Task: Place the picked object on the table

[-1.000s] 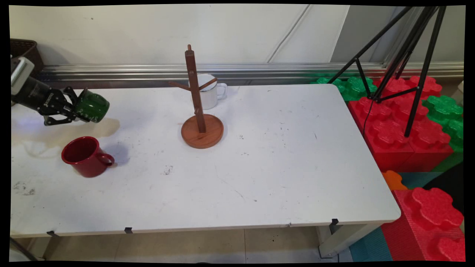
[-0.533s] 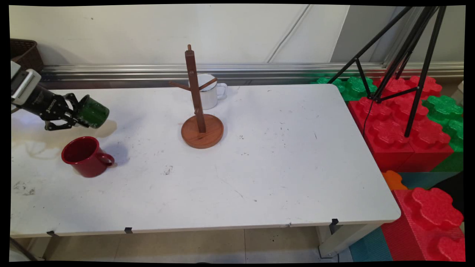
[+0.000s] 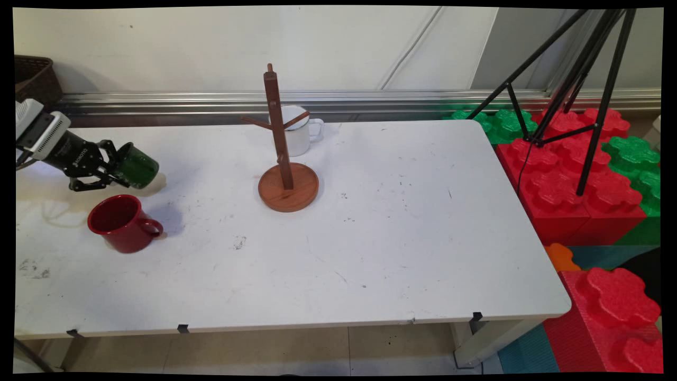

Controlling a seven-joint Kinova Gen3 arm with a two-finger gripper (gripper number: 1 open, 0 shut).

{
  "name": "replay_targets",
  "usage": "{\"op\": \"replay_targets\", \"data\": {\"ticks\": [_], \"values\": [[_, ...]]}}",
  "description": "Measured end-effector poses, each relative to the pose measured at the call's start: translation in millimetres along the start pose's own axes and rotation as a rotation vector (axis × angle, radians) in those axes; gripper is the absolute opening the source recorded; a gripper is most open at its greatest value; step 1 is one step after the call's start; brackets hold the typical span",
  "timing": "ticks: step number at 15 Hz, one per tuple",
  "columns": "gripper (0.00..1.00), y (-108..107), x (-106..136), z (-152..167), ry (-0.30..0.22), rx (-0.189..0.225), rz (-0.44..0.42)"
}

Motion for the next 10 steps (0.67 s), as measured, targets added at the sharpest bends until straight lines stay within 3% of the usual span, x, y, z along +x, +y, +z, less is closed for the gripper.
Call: {"op": "replay_targets", "data": {"ticks": [10], "values": [[0.00, -2.2, 3.6, 14.3, -0.023, -0.023, 0.054]]}}
